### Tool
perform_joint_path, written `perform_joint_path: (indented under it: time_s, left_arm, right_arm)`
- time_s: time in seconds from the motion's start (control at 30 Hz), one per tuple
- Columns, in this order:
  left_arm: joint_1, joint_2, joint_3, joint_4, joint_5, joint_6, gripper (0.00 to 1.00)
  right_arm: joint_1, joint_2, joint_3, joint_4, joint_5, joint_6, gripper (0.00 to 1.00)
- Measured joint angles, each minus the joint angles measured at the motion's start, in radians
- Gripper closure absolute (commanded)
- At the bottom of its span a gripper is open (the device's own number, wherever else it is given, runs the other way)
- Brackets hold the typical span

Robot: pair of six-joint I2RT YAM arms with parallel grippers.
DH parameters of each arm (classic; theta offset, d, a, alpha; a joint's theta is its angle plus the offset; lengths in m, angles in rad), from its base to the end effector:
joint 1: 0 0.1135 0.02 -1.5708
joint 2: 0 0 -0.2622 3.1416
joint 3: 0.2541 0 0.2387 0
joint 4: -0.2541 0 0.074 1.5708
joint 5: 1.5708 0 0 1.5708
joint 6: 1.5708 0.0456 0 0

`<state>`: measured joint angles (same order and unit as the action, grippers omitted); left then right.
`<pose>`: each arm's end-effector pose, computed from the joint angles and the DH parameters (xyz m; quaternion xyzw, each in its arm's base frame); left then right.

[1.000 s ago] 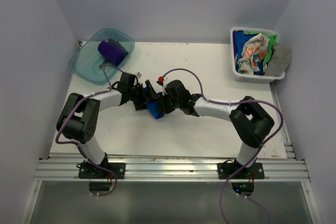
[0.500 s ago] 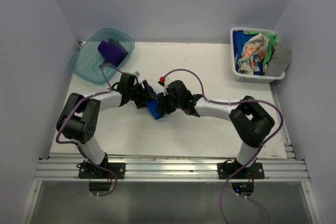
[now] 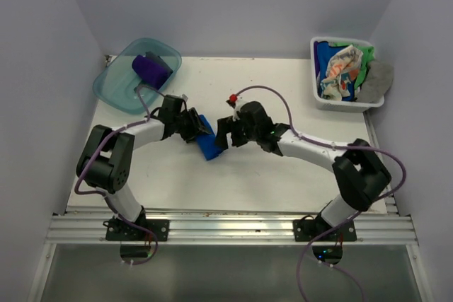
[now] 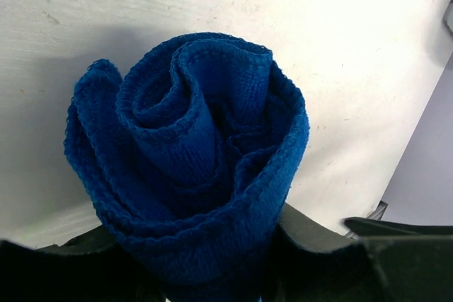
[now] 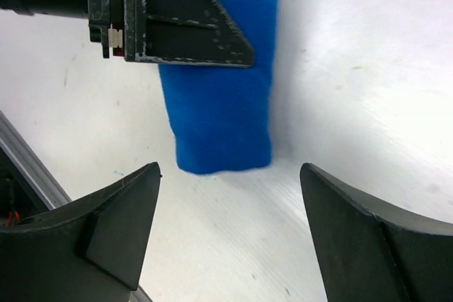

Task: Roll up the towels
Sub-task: Place the rolled towel into the container

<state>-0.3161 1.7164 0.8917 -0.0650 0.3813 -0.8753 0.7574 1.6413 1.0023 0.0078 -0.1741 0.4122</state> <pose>0.3104 -0.1194 0.1536 -0.1946 0.9070 -0.3319 0.1712 0.2530 0.2501 0.2153 -0.1913 0.8683 0.3136 0.3333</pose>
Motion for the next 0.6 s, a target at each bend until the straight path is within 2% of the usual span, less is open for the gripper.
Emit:
perform_joint_path:
  time_s: [0.27,0.43,0.6]
  left_arm:
    - [0.047,0.0,0.183,-0.171,0.011,0.06,0.58]
    - [0.121,0.003,0.367,-0.324,0.008,0.135,0.55]
    - [0.238,0.068,0.687,-0.488,0.01,0.256,0.56]
  right_arm:
    - [-0.169,-0.299,-0.057,-0.071,0.084,0.0,0.13]
    - [-0.199,-0.334,-0.085,-0.125,0.132,-0.001,0.14]
    - [-0.199,-0.333,-0.101,-0.167,0.14,-0.003,0.14]
